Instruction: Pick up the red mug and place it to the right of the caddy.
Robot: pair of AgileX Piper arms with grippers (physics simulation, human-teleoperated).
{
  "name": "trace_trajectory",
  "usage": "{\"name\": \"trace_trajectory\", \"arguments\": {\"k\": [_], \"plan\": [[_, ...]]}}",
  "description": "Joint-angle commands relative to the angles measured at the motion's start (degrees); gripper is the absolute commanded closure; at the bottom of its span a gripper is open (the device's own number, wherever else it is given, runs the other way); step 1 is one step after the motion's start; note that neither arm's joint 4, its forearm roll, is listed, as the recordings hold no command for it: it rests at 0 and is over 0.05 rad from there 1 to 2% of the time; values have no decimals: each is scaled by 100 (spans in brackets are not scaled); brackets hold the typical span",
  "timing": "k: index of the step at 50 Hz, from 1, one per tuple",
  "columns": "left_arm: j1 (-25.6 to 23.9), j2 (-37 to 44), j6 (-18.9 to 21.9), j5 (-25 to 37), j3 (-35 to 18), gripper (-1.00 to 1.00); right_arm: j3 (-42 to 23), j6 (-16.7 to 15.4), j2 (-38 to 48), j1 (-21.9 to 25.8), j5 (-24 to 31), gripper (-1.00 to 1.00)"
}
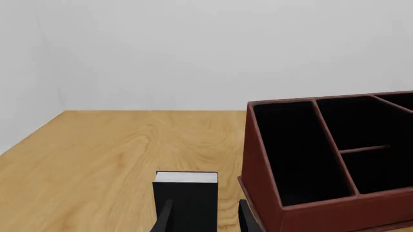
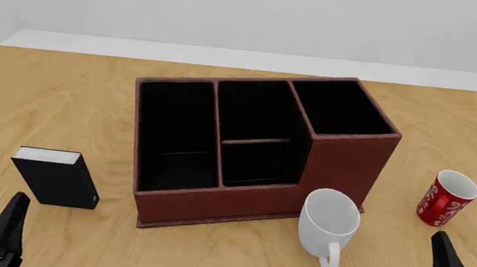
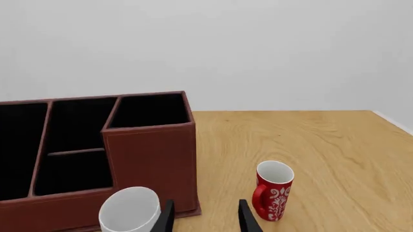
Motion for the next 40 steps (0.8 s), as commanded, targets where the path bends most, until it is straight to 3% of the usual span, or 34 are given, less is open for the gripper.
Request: {"name": "trace_trajectory", "arguments": {"k": [1, 8, 10, 12, 13, 16, 19, 20, 23, 25, 26, 30, 36, 37, 40], "plan": [[0, 26, 0, -7, -15, -100, -245, -57, 833, -144, -476, -100], [0, 26, 0, -7, -15, -100, -805, 51, 1488, -437, -415, -100], [0, 26, 0, -7, -15, -100, -1145, 93, 1643, -490, -151, -100], [0, 26, 0, -7, -15, -100, -1504, -111, 1831, -1048, 187, -100], [0, 26, 0, -7, -15, -100, -1794, 146, 2112, -1281, 439, -100], [0, 26, 0, -7, -15, -100, -2204, 362, 2448, -1471, 875, -100], [0, 26, 0, -7, -15, -100, -2487, 270, 2593, -1708, 1159, -100], [0, 26, 0, -7, -15, -100, -2581, 410, 2866, -1674, 1213, -100], [0, 26, 0, -7, -15, -100, -2857, 275, 3088, -1943, 1494, -100], [0, 26, 0, -7, -15, -100, -2974, 291, 3200, -2024, 1588, -100], [0, 26, 0, -7, -15, -100, -3007, 504, 3324, -1960, 1582, -100], [0, 26, 0, -7, -15, -100, -3087, 367, 3464, -2169, 1594, -100], [0, 26, 0, -7, -15, -100, -3144, 699, 3894, -2153, 1478, -100], [0, 26, 0, -7, -15, -100, -3151, 873, 4000, -2173, 1446, -100], [0, 26, 0, -7, -15, -100, -3277, 811, 4167, -2195, 1462, -100]]}}
